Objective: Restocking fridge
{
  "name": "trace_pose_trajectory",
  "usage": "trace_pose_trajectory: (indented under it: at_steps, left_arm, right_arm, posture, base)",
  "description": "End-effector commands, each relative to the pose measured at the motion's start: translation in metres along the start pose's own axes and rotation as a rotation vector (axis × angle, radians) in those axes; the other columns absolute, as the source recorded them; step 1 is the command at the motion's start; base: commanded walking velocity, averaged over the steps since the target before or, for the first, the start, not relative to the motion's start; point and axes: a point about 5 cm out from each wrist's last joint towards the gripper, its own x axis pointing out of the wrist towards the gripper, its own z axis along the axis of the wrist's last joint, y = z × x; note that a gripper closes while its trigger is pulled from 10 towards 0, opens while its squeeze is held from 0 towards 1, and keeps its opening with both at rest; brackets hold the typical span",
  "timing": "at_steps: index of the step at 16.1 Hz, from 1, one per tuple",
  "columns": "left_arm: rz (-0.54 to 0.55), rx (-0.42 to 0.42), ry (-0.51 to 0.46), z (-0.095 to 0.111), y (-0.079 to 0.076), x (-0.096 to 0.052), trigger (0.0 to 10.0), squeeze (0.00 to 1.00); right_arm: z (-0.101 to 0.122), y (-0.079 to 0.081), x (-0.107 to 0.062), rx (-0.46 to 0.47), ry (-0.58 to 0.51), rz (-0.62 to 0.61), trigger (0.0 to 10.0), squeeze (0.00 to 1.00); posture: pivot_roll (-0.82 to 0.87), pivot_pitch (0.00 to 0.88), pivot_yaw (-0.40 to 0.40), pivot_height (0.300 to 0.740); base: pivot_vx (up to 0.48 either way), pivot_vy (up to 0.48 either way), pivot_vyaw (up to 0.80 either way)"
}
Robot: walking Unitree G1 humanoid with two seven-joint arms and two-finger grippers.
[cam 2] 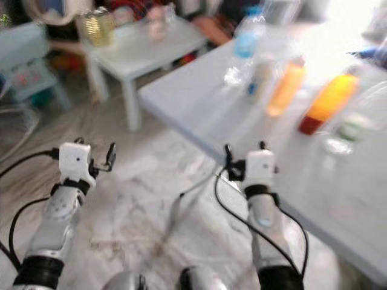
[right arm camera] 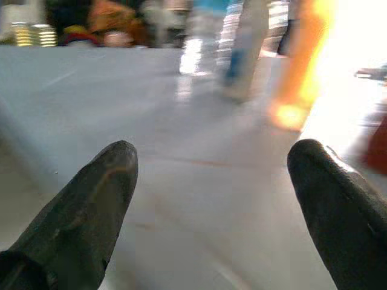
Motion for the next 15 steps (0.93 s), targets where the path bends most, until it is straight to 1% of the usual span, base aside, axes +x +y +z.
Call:
trace_pose_trajectory:
  at_steps: [1,8,12,15]
  left_arm:
    - [0.009,0.001,0.004,-0.001,0.001,0.001,10.0,0.0]
    - [-0.003,-0.009,0.004,-0.001,-0.007,0.002,10.0,0.0]
    - [-0.004,-0.011,-0.001,0.0,-0.01,0.002,10.0,0.0]
    - [-0.016,-0.013,-0.019,0.002,-0.013,0.0,10.0,0.0]
  right_arm:
    - [0.004,0.005,0.001,0.003,-0.015,0.015,10.0,0.0]
    - [0.006,0.008,0.004,-0.006,-0.024,0.034,10.0,0.0]
    - [0.008,0.011,0.006,-0.006,-0.032,0.045,10.0,0.0]
    - [0.01,0.01,0.006,-0.018,-0.046,0.041,10.0,0.0]
  posture:
    - [0.04,0.085,-0.042,0.74]
    - [0.03,0.104,-0.048,0.74]
    - [0.04,0.103,-0.054,0.74]
    - [0.04,0.1,-0.051,0.74]
  base:
    - [0.0,0.0,-0.8]
    - [0.0,0.0,-0.8]
    - [0.0,0.0,0.0]
    - [0.0,0.0,0.0]
